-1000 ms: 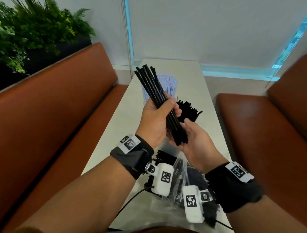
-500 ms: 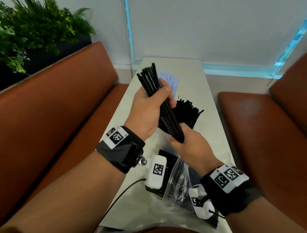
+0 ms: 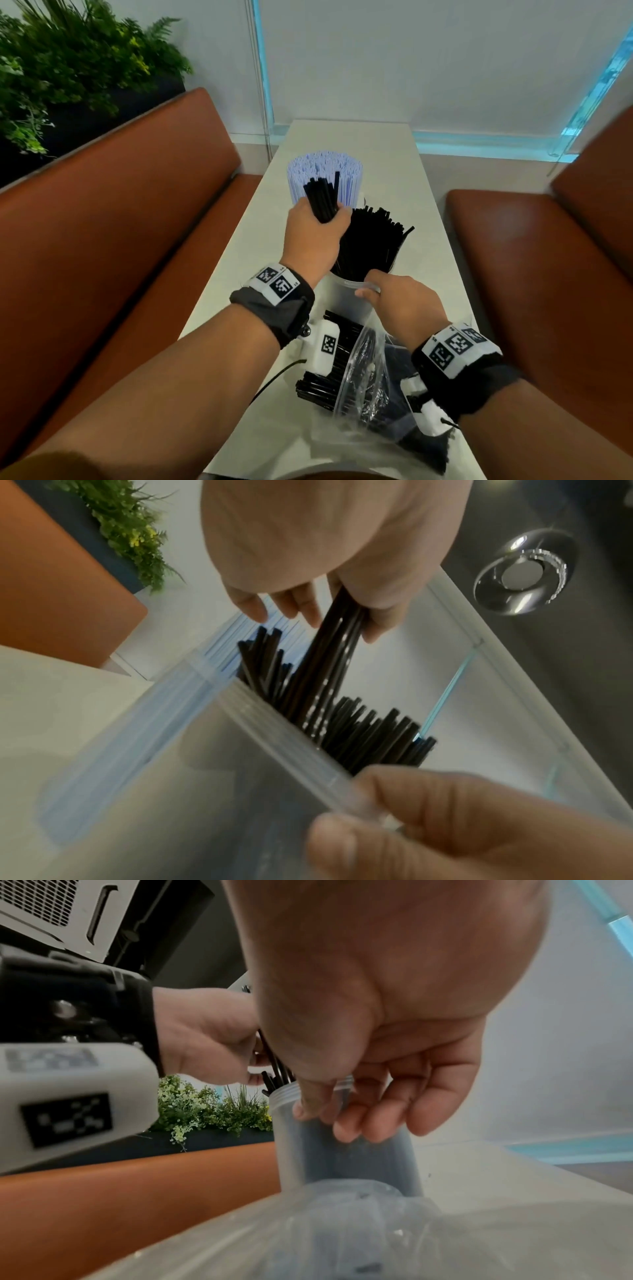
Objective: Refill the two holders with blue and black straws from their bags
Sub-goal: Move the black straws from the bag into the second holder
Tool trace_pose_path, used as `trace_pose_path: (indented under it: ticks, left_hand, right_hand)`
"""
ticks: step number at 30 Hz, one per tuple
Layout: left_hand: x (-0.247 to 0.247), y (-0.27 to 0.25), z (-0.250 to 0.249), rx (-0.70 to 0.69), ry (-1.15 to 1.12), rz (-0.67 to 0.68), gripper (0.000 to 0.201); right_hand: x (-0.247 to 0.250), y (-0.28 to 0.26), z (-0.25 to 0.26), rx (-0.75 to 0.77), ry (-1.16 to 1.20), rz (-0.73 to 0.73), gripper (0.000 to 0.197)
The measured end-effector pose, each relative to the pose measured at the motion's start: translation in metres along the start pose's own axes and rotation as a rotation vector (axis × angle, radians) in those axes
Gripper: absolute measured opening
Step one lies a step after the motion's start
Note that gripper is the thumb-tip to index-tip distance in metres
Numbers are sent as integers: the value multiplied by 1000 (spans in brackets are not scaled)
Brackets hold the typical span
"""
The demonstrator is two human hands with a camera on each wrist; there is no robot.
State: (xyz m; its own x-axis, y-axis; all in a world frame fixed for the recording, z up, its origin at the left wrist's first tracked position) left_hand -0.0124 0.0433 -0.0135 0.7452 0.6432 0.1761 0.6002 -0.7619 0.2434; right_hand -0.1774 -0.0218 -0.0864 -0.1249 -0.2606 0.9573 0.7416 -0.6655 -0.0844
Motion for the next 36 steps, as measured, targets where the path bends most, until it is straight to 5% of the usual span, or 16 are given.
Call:
trace_pose_path:
  ticks: [6,11,15,18,22,27,31,36]
  left_hand:
    - [-6,-6,28,101,389,201,30]
    - [2,-3,24,-89,409,137,87]
    - [-13,-2,21,-138,594,316,82]
    - [-18,2,18,-206,570,263,89]
    - [-32,7,18,-256,807,396,84]
    - [-31,8,7,-405,771,309,72]
    - [-37,4,8,-376,1031,490,57]
    - [-6,-3,-8,-426,627,236,48]
  right_hand:
    - [-2,2,-2,12,4,-10,29]
    - [-2,1,-1,6,-3,-6,27]
    - [-3,1,1,11,-2,12,26]
    - [-4,0,1,39,6,3,25]
    - [-3,1,0,48,3,12,27]
    - [-4,3,-1,27,61,22,20]
    - [-1,1,3,43,43,23,20]
    - [6,-22,13,119,72,-213,16]
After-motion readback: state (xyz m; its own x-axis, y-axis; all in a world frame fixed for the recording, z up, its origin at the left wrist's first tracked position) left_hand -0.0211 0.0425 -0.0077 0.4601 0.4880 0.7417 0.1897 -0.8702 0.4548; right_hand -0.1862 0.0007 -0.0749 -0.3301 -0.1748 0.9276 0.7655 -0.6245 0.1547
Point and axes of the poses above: each hand's wrist, its own y-axis towards the middle knuckle, its own x-axis out of the back of the hand, z = x × y, the point moved 3 cm from there along y, towards the middle knuckle, and after that the axes turned 11 degrees about z, right-handed, at the moved point
